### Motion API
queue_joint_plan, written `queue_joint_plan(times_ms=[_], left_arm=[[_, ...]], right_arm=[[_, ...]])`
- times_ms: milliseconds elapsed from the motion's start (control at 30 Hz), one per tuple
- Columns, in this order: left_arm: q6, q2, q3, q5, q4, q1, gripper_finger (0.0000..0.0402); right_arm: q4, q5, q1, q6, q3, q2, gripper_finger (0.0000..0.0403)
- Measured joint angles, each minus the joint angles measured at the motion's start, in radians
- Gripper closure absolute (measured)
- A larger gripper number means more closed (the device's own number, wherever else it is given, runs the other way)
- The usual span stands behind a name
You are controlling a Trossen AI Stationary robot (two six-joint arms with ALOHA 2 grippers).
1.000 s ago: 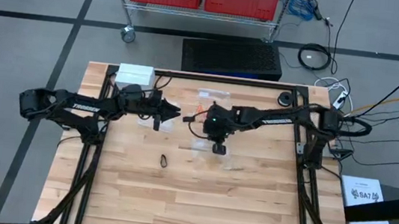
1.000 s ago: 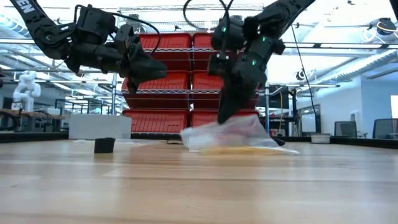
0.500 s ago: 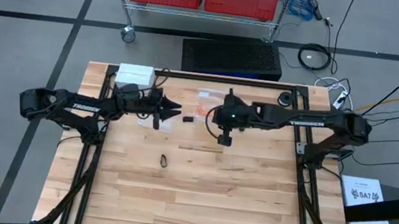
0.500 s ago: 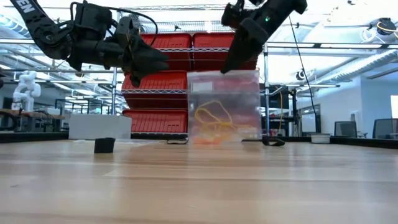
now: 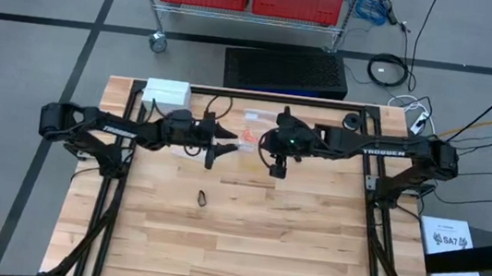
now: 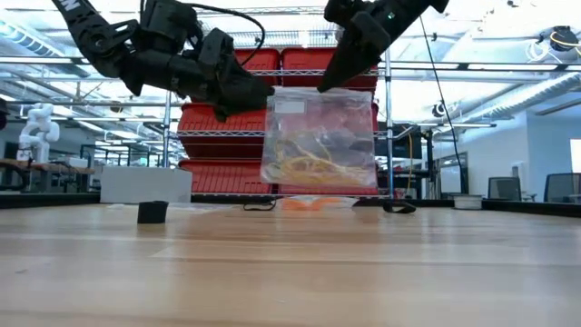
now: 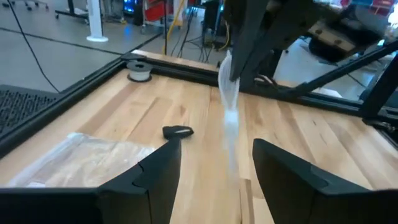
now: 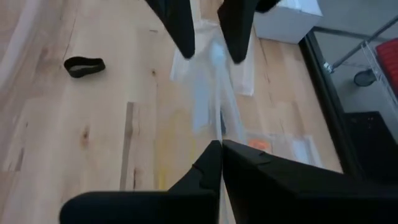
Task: Sort rubber bands
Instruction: Close the bottom zip lock bag
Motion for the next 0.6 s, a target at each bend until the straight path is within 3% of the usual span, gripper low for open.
queue_joint_plan(times_ms=[200, 600], left_arm=[[0.005, 0.0, 0.003, 0.0, 0.002, 0.0, 0.0211], [0.013, 0.0, 0.003, 0.008, 0.012, 0.0, 0.0343]], right_arm=[[-0.026, 0.0, 0.0, -0.022, 0.032, 0.0, 0.0403], [-0.045, -0.01, 0.0, -0.015, 0.036, 0.0, 0.0403]])
